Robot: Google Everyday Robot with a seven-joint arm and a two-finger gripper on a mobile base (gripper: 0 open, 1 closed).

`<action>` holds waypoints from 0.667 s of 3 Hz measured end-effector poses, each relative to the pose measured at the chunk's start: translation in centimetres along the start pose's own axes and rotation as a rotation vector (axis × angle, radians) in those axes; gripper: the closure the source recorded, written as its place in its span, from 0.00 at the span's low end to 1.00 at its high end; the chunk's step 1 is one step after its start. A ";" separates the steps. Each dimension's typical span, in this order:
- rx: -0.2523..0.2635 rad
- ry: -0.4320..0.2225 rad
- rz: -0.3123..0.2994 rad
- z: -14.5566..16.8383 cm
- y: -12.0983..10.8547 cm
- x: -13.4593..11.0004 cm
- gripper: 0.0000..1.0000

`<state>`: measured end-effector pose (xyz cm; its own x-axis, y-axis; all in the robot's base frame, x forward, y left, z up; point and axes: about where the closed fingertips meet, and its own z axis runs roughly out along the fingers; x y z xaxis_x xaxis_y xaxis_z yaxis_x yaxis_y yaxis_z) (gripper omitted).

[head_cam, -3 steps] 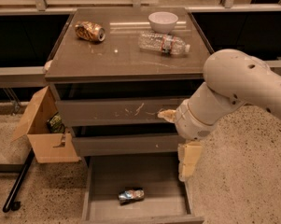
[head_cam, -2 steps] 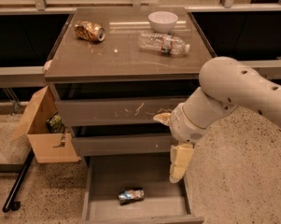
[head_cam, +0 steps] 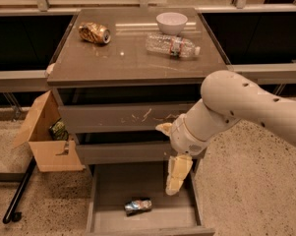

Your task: Pick redbull can from bottom drawer and place on counter

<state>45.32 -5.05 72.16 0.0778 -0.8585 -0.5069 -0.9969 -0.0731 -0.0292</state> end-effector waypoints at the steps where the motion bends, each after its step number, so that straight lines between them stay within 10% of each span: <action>1: 0.028 0.052 -0.017 0.5 -0.1 0.3 0.00; 2: 0.054 0.107 -0.078 3.6 -2.3 4.6 0.00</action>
Offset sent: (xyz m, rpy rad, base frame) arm 0.0705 -0.0507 -0.1623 -0.1505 -0.1379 0.1193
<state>47.93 -6.99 66.76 0.1526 -0.9008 -0.4065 -0.9868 -0.1162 -0.1129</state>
